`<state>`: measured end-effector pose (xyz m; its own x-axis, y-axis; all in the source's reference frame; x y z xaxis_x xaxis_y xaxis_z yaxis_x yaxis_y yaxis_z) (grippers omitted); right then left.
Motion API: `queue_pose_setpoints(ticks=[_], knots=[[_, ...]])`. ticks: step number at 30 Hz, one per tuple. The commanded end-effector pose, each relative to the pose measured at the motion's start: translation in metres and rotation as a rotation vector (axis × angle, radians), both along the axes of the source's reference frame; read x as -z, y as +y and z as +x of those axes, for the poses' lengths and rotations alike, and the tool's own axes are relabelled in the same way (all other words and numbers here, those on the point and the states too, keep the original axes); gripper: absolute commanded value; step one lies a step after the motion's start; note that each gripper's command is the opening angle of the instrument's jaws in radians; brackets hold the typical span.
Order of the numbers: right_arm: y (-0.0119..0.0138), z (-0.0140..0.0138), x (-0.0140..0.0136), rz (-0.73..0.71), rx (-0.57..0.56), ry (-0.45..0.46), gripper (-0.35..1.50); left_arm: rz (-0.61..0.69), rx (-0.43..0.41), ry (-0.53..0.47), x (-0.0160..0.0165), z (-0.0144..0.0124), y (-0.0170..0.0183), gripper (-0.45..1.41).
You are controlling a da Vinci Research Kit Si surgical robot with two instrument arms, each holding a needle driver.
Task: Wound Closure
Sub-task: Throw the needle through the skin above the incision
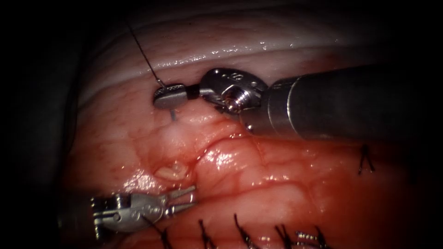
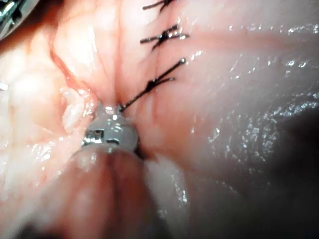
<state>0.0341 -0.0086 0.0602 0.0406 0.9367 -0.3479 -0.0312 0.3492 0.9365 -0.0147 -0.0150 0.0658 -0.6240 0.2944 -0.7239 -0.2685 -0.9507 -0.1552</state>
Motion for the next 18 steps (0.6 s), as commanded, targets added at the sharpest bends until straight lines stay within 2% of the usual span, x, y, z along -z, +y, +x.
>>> queue_pose_setpoints(ticks=[1,2,5,9,11,15,18], knots=[[0.0002,0.0008,-0.0005,0.05,0.019,0.016,-0.35,0.0,-0.001,-0.001,-0.0006,-0.0005,-0.0002,0.1],[0.0002,0.0008,-0.0005,0.05,0.019,0.016,-0.35,0.0,-0.001,-0.001,-0.0006,-0.0005,-0.0002,0.1],[-0.0006,0.0009,-0.001,0.04,0.144,0.047,-0.35,0.002,-0.003,-0.003,-0.0005,-0.0003,-0.0001,0.1],[-0.0008,0.0007,-0.0015,0.02,0.184,0.1,-0.35,0.003,-0.004,-0.004,-0.0004,-0.0002,0.0,0.1],[-0.0012,0.0008,-0.0018,0.076,0.219,0.145,-0.35,0.003,-0.004,-0.004,-0.0004,-0.0003,0.0,0.1],[-0.0017,0.0012,-0.0021,0.138,0.243,0.178,-0.35,0.004,-0.004,-0.004,-0.0004,-0.0003,0.0001,0.1],[-0.003,0.0021,-0.0024,0.213,0.268,0.233,-0.35,0.005,-0.004,-0.004,-0.0003,-0.0002,0.0002,0.1]])
